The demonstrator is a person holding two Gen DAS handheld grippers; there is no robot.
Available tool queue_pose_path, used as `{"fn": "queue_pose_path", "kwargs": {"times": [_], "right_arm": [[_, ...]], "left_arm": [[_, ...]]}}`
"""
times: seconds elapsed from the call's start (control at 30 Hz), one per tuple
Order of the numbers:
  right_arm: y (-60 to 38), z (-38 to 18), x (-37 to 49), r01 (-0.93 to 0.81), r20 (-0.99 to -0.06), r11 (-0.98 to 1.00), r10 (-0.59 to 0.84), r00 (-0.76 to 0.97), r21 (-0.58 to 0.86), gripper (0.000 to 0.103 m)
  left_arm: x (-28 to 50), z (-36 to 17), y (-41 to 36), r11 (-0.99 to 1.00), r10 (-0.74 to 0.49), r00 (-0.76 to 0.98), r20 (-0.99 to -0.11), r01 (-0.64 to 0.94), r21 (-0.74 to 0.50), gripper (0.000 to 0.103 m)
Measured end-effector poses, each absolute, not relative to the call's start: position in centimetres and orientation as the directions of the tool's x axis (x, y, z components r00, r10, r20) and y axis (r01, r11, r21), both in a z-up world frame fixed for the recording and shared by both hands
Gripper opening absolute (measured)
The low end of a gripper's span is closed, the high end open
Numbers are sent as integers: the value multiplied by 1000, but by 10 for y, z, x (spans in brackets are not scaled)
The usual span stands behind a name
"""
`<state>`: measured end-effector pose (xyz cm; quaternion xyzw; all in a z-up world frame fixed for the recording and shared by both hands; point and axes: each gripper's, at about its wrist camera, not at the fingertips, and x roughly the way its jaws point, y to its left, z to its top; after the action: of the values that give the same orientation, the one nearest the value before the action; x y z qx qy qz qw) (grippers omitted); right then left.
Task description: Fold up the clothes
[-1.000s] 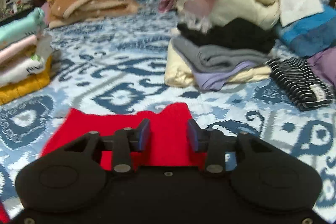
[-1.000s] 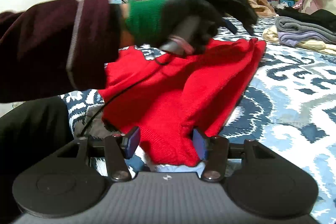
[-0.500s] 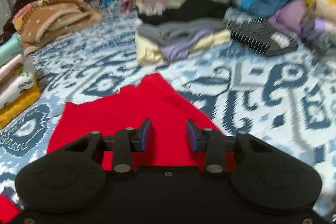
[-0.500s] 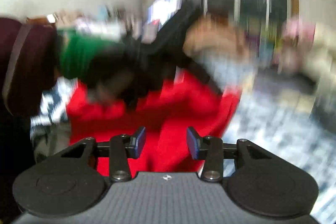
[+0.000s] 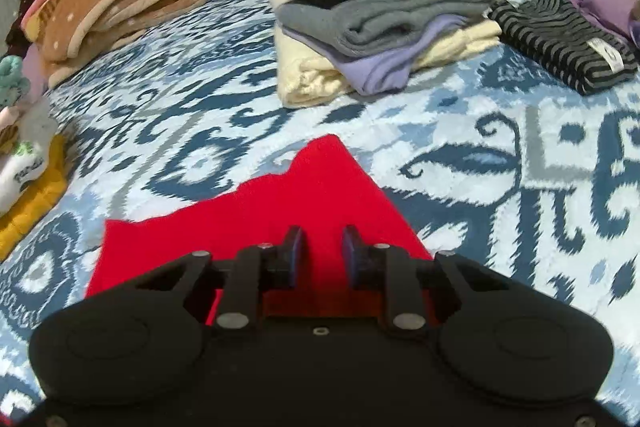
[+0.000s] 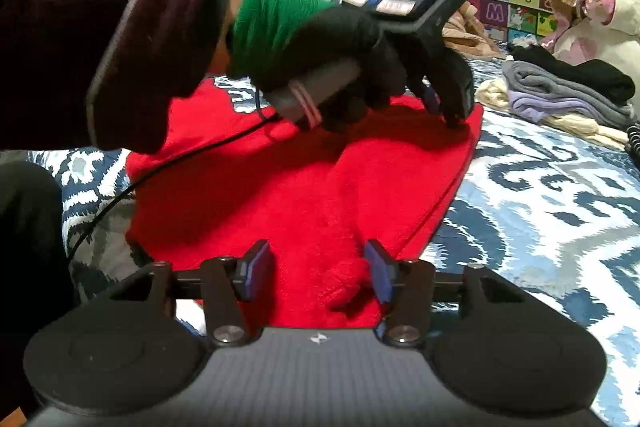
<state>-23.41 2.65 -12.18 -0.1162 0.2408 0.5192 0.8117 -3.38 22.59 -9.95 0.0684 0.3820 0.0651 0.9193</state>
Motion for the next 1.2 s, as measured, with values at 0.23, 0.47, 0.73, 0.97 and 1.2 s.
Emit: {"fn": "queue_pose_path", "kwargs": {"times": [0.23, 0.47, 0.73, 0.97, 1.2], "right_arm": [[20, -115, -250, -906, -467, 422, 807, 361, 27, 63], [13, -118, -286, -881, -454, 433, 756, 471, -191, 62], [28, -124, -287, -879, -507, 440, 723, 469, -185, 64], [-4, -95, -313, -879, -424, 449, 773, 472, -160, 63], [-25, -84, -310, -866, -399, 499, 787, 470, -35, 64]], "left_arm": [[-119, -67, 257, 971, 217, 736, -642, -232, 62, 23], [-250, -48, 293, 887, 239, 767, -595, -421, -187, 23], [-332, -55, 316, 742, 259, 746, -614, -561, -367, 23], [-371, -65, 363, 530, 277, 741, -612, -649, -545, 27], [-376, -79, 428, 348, 237, 754, -613, -655, -671, 27]]}}
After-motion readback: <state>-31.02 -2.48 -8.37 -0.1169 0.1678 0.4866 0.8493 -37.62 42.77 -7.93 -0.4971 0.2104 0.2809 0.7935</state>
